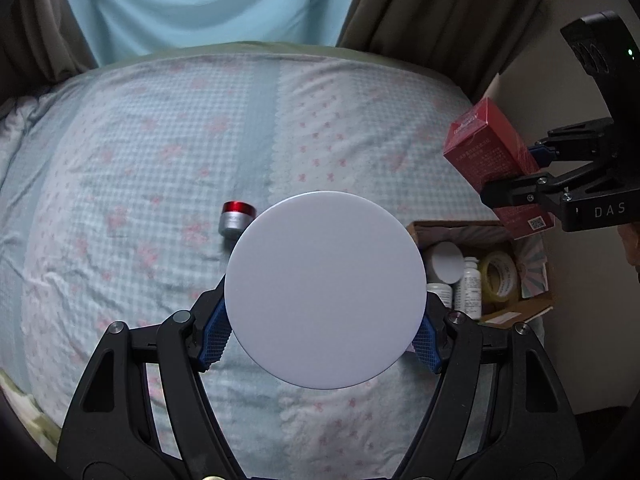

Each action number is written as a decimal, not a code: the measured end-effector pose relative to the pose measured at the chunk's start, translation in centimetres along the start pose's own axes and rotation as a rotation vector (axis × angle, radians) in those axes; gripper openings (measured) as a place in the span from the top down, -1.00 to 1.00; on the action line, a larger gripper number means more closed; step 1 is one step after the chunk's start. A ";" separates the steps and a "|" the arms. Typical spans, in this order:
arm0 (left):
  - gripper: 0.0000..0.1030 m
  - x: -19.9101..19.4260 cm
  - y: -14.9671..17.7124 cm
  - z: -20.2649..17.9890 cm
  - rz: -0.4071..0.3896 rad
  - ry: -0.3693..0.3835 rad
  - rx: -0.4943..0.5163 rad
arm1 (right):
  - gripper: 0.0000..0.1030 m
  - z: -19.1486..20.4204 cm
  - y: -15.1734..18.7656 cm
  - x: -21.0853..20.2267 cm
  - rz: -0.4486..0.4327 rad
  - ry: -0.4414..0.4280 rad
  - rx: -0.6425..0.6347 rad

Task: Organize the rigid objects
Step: 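Carry green jar and red box over the cardboard box with both tools, then open both tools to drop green jar and red box into the box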

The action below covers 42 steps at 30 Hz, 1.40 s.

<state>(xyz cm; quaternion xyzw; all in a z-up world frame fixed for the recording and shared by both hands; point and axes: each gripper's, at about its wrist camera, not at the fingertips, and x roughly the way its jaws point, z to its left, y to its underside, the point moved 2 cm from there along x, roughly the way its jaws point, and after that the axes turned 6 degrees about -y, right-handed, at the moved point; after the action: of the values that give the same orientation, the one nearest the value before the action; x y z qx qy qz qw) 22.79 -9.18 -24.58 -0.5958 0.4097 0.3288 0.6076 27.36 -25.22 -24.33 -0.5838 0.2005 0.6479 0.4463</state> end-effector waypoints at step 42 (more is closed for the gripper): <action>-0.37 15.0 6.2 -23.9 0.301 0.058 0.421 | 0.15 -19.0 23.8 3.0 -0.198 0.131 0.850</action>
<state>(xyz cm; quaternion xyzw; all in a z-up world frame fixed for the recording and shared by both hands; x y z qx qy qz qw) 21.45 -33.76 -39.62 -0.3975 0.5703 0.3058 0.6506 19.23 -51.46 -37.85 -0.4046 0.4201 0.4236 0.6931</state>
